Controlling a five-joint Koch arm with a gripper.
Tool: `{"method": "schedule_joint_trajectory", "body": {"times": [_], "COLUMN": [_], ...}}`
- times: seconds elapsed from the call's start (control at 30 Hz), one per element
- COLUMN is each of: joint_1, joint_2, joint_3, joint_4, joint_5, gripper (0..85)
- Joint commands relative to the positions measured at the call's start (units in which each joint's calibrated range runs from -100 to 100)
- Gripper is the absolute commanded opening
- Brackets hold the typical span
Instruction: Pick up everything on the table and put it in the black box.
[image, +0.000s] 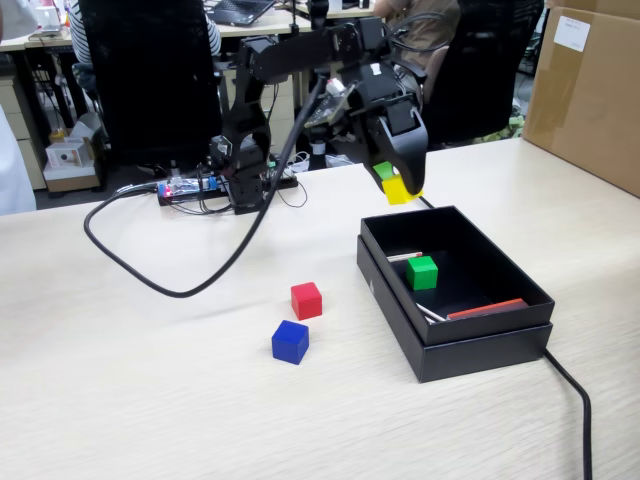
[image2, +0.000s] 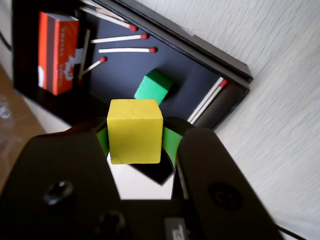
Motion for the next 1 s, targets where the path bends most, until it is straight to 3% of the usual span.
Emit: {"method": "schedule_joint_trajectory", "body": {"times": [0.0,0.37,0.5,0.63,0.8,0.9,0.97], "joint_1": [0.3,1.2,1.1,0.2,-2.6,-6.2,-9.3], "joint_2": [4.9,18.3,16.9,8.1,-7.9,-18.5,-20.1], "joint_3": [6.0,12.3,10.1,6.2,2.2,-5.7,-13.0], "joint_4": [0.1,0.1,0.1,0.1,0.1,0.1,0.2], "joint_5": [0.9,2.7,2.8,2.7,1.2,-1.3,-3.1], "gripper": [7.2,8.5,26.9,27.9,27.8,27.8,33.9]}}
